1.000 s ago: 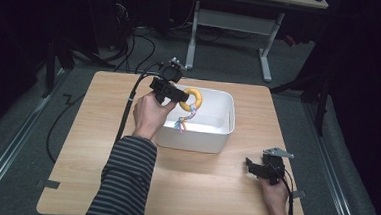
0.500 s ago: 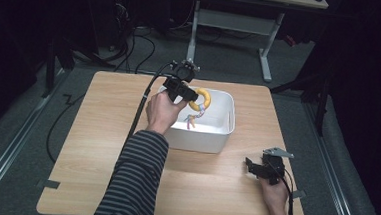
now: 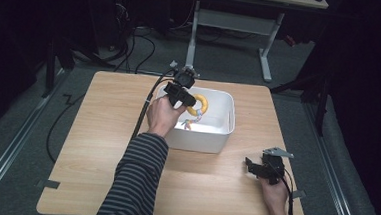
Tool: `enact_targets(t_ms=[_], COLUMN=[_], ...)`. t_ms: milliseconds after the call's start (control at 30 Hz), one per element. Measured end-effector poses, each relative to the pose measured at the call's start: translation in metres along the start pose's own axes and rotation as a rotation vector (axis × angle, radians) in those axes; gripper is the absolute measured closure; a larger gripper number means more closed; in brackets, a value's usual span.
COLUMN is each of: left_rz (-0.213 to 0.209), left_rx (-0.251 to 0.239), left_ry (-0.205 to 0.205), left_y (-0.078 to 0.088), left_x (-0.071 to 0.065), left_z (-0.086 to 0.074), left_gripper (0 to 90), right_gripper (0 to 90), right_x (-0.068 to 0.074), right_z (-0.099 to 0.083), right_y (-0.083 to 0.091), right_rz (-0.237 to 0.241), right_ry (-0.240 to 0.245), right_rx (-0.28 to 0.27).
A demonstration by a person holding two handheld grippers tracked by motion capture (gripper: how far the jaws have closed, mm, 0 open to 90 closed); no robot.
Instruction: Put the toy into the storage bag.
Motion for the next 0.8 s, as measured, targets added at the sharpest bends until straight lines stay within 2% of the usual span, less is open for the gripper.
enact_targets(t_ms=[200,367,533,667,800], left_rz=[0.010,0.003,-0.006,0.012,0.008], left_rx=[0.025,0.055,0.065,0.094,0.111], left_ry=[-0.011,-0.029,-0.034,-0.048,-0.053], left_y=[-0.005,-0.016,-0.018,-0.021,-0.024], left_x=[-0.001,-0.007,-0.009,-0.009,-0.011], left_z=[-0.004,-0.004,-0.004,-0.009,-0.014], left_gripper=[68.6,68.6,68.5,68.6,68.5], right_gripper=[24.6,24.6,24.7,24.7,24.6], right_x=[0.000,0.000,0.000,0.000,0.000], right_z=[0.000,0.000,0.001,0.001,0.001], right_y=[0.000,0.000,-0.001,-0.001,-0.001], right_rz=[0.001,0.001,0.002,0.002,0.002], right_ry=[0.003,0.005,0.006,0.004,0.004], right_rx=[-0.002,-0.002,-0.004,-0.003,-0.001])
Point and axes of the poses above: each handheld gripper's, and its own axes: y roughly backward along the jaws, z roughly out of its top, x roughly to its left, the point moved 10 cm from there along -y, roughly forward along the jaws, and after that the axes turned 7 degrees about x, right-handed, at the moved point
